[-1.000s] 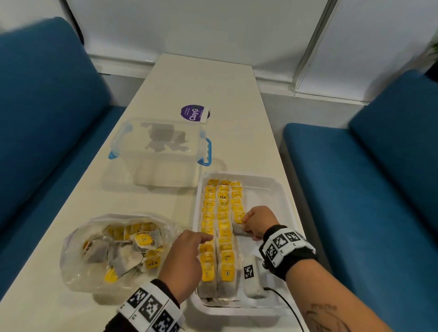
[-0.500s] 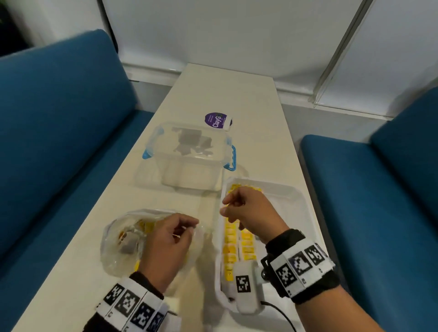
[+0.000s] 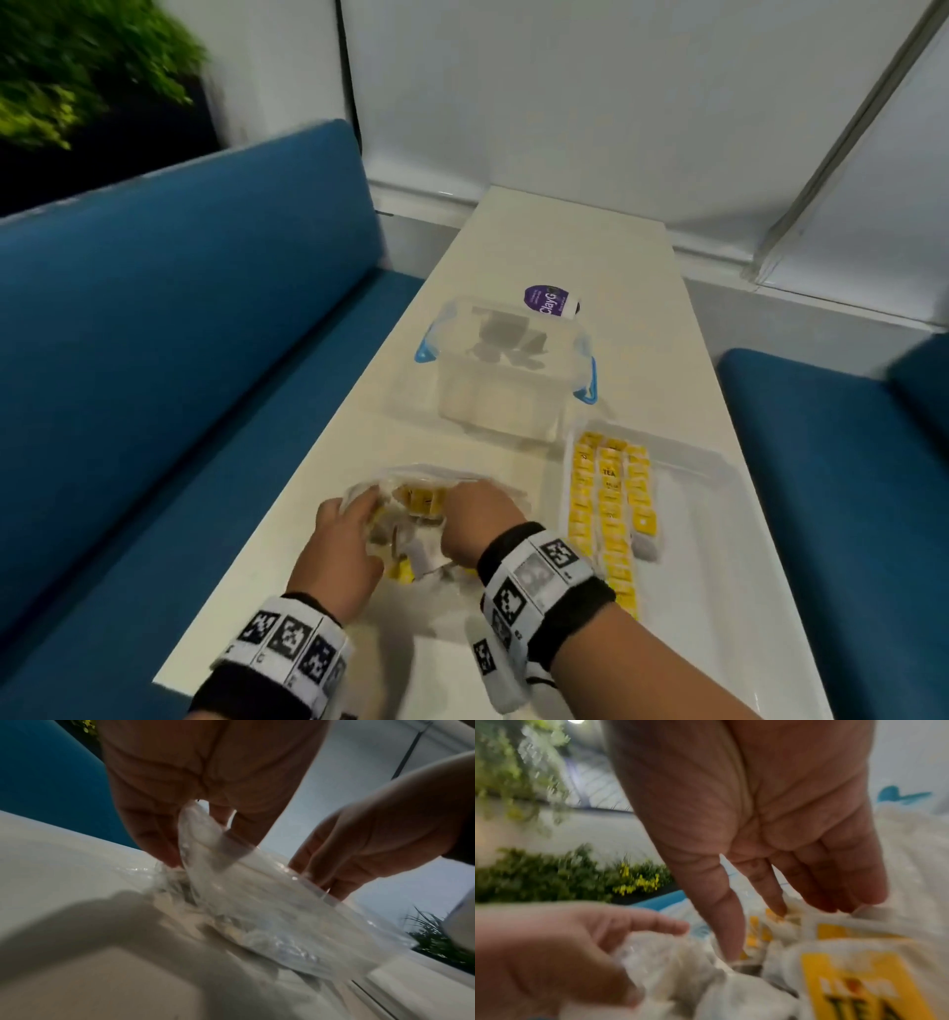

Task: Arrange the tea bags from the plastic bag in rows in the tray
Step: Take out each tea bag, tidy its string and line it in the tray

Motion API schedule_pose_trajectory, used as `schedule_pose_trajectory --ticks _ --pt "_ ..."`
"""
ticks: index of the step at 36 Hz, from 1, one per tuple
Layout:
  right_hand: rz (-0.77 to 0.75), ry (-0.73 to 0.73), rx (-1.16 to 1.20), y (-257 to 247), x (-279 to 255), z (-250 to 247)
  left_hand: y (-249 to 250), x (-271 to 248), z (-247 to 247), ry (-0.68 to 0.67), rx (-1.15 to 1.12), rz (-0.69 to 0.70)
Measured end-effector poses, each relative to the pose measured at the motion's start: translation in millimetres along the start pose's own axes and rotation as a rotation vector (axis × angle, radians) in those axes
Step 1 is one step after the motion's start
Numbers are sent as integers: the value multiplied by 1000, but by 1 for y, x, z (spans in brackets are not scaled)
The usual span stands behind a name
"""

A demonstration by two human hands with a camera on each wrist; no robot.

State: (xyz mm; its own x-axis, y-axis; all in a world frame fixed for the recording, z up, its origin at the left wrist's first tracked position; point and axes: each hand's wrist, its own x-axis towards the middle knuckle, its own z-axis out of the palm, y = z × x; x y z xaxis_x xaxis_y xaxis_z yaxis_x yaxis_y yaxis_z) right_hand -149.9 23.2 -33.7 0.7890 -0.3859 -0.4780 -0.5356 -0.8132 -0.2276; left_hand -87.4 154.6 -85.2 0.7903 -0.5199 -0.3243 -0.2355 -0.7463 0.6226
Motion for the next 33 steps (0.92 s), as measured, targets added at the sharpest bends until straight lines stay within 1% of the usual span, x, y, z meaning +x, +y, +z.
schedule_pose_trajectory --ticks 5,7,10,14,18,20,23,25,29,31,33 --pt "126 -33 -101 -1 12 23 1 -3 5 29 -70 7" --pt "148 -30 -132 -3 14 30 1 -5 6 35 -107 18" --pt "138 0 -141 -2 17 35 3 -7 5 55 -129 25" --pt "139 -43 -161 -3 18 41 5 -8 2 61 -133 27" --pt "139 -65 -175 -5 20 42 5 -7 1 37 -123 12" --pt "103 -40 -195 -4 23 42 5 -6 1 30 -115 9" --pt "32 34 -198 -1 25 42 4 -5 1 20 -91 14" --pt "-9 89 -173 -2 24 38 2 -3 1 9 -96 22" --pt "-93 134 -46 -4 17 20 -1 -2 -2 14 -121 21" --pt "-109 138 65 -1 13 9 -1 -1 -3 80 -66 21" --pt "-104 132 212 2 7 -5 3 -3 -5 182 -24 42"
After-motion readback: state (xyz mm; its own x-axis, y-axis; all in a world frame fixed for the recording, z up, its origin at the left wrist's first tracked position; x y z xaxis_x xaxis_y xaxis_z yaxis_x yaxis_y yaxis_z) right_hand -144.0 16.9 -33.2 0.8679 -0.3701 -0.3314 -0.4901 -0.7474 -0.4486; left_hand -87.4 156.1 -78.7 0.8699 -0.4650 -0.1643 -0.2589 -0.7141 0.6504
